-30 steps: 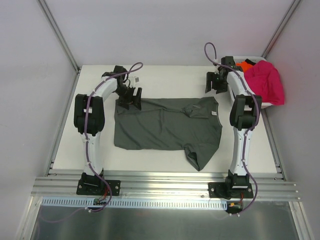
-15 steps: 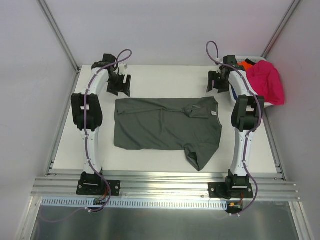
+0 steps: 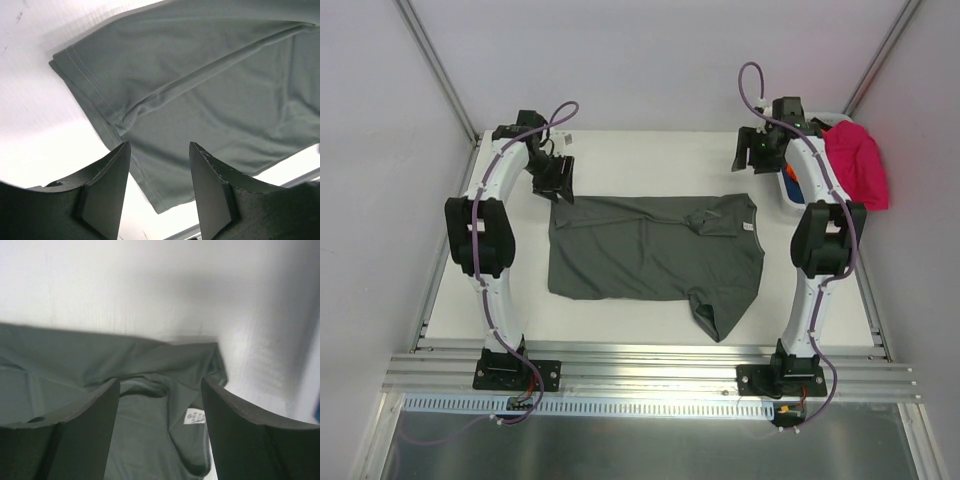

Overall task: Fold and stack the t-shirts
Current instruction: Fold the tshirt

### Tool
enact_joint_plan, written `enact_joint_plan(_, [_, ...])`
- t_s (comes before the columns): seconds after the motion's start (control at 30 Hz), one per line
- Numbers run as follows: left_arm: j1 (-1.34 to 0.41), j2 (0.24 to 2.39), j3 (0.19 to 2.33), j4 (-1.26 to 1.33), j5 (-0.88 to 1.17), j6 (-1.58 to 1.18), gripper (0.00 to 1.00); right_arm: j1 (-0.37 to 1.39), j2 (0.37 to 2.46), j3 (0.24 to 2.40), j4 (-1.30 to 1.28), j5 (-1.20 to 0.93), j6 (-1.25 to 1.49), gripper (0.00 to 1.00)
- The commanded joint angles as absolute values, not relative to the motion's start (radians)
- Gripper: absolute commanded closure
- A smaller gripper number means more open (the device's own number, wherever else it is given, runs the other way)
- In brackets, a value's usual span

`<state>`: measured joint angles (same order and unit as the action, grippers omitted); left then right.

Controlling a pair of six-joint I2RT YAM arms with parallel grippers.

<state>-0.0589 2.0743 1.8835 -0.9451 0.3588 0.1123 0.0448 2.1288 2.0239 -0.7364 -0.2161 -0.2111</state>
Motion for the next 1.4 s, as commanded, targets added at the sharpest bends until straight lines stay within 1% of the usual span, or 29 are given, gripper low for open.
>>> enact_joint_plan(0.0, [-0.038,2.019,1.875,-1.003,0.405,0.1,0.5,0.106,2.065,1.99,-0.753,-0.296,-0.164,0.31])
enact_joint_plan(0.1, [-0.035,2.02,1.867,-1.011,0.413,0.098,0.49,0.152,2.054,1.912,-0.762,-0.35,-0.127,0.33])
enact_joint_plan(0.2, [-0.035,2.016,1.847,-1.012,0.419,0.097,0.48,0.195,2.049,1.827,-0.767,-0.386,-0.109,0.39])
enact_joint_plan(0.23, [-0.035,2.013,1.841,-1.015,0.42,0.097,0.49,0.204,2.052,1.797,-0.767,-0.396,-0.106,0.42])
enact_joint_plan(0.37, [-0.035,2.013,1.83,-1.028,0.416,0.101,0.47,0.236,2.056,1.744,-0.776,-0.411,-0.107,0.46])
enact_joint_plan(0.63, [-0.032,2.028,1.829,-1.038,0.422,0.101,0.47,0.245,2.079,1.77,-0.779,-0.4,-0.121,0.56])
enact_joint_plan(0.87, [-0.029,2.037,1.825,-1.055,0.431,0.11,0.47,0.245,2.1,1.781,-0.767,-0.39,-0.147,0.59])
enact_joint_plan(0.97, [-0.028,2.037,1.822,-1.063,0.434,0.109,0.47,0.245,2.111,1.787,-0.767,-0.402,-0.158,0.71])
enact_joint_plan(1.0, [-0.028,2.037,1.822,-1.065,0.443,0.107,0.48,0.245,2.112,1.792,-0.767,-0.4,-0.16,0.76])
enact_joint_plan(1.07, [-0.028,2.036,1.815,-1.063,0.446,0.107,0.48,0.245,2.117,1.798,-0.769,-0.406,-0.163,0.81])
enact_joint_plan(1.1, [-0.028,2.034,1.81,-1.065,0.448,0.106,0.48,0.245,2.115,1.799,-0.769,-0.408,-0.166,0.87])
enact_joint_plan(1.2, [-0.028,2.026,1.793,-1.066,0.46,0.106,0.48,0.245,2.108,1.796,-0.765,-0.405,-0.172,0.99])
enact_joint_plan(1.37, [-0.028,2.04,1.781,-1.066,0.451,0.103,0.47,0.245,2.097,1.772,-0.756,-0.399,-0.178,0.99])
